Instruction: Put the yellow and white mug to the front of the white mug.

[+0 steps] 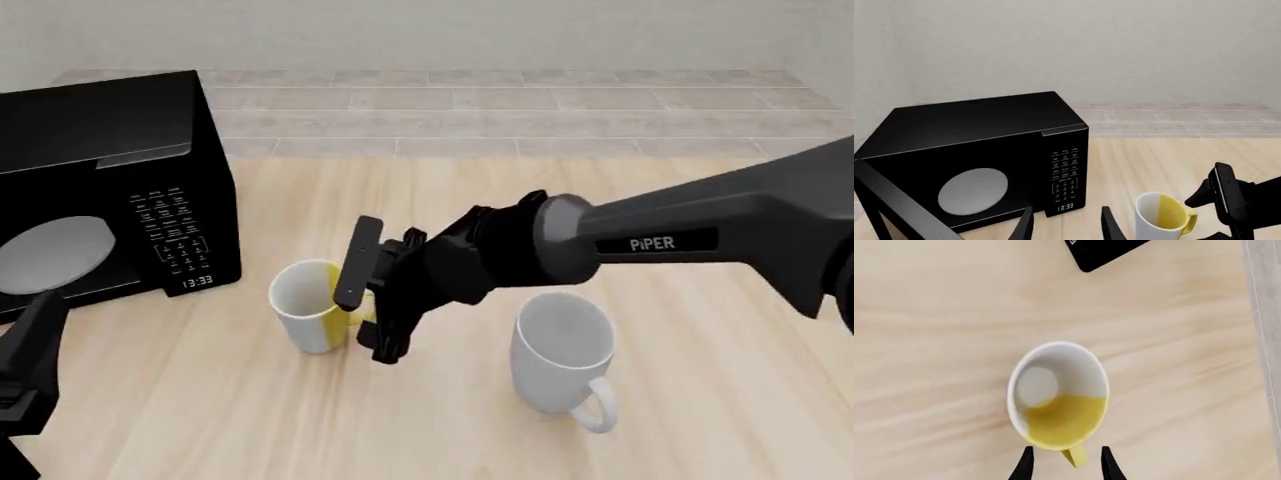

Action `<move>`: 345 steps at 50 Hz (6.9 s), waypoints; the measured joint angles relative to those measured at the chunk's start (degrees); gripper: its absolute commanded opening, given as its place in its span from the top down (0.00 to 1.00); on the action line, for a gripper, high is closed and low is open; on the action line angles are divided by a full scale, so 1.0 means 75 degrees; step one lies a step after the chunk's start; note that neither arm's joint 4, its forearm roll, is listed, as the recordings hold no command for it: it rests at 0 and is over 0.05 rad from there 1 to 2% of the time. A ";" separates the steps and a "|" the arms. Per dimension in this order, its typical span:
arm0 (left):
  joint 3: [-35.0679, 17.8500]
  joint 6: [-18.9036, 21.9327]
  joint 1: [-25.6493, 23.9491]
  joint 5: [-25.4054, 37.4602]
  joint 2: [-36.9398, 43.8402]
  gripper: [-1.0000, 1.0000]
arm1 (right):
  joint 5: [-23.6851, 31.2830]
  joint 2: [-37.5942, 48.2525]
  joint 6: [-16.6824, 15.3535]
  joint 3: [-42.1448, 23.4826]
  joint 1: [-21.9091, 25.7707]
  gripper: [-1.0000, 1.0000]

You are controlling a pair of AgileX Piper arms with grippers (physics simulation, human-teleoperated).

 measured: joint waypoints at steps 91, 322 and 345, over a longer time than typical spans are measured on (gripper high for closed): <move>0.0000 0.0000 0.0000 0.0000 -0.0001 0.00 | 0.0583 -0.1276 0.0518 -0.0117 -0.1525 1.00; 0.0000 0.0000 0.0000 0.0000 0.0000 0.00 | -0.1713 -0.2161 0.2316 0.2751 -0.4370 0.00; 0.0000 0.0000 0.0001 0.0001 -0.0001 0.00 | -0.1568 -0.3935 0.2293 0.3528 -0.4249 0.00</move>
